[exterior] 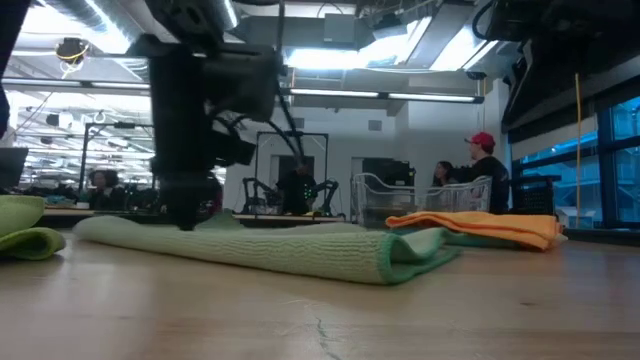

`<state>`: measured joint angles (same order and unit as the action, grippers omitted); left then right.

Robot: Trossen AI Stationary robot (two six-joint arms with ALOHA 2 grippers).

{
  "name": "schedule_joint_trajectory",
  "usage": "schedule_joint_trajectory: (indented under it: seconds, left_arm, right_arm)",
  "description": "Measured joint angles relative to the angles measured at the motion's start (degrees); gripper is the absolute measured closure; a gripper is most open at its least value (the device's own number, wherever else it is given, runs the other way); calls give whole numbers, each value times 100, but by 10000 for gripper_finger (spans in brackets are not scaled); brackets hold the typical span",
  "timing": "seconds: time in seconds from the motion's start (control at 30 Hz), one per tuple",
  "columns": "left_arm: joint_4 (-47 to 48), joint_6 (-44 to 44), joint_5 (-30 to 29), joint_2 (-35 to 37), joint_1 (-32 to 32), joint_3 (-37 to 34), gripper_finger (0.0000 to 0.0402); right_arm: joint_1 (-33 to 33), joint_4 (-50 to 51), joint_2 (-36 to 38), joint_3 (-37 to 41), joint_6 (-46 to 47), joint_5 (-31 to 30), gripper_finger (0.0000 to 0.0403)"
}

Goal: Fold microfiber towels
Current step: Fold the light green microfiber cloth

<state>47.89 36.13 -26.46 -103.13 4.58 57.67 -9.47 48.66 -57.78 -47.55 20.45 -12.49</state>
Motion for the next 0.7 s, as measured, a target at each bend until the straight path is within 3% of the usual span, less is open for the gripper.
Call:
schedule_joint_trajectory:
  seconds: [0.27, 0.4, 0.7]
  left_arm:
    - [-1043, -689, -117, 2, -500, 2, 280]
    - [-1044, -673, -470, 2, -758, 2, 280]
    - [-917, -669, -802, 90, -1006, 70, 281]
  right_arm:
    - [0, -8, 0, 0, -29, -123, 249]
    - [0, -8, 0, 0, 4, -430, 249]
    - [0, -7, 0, 0, 1, -457, 249]
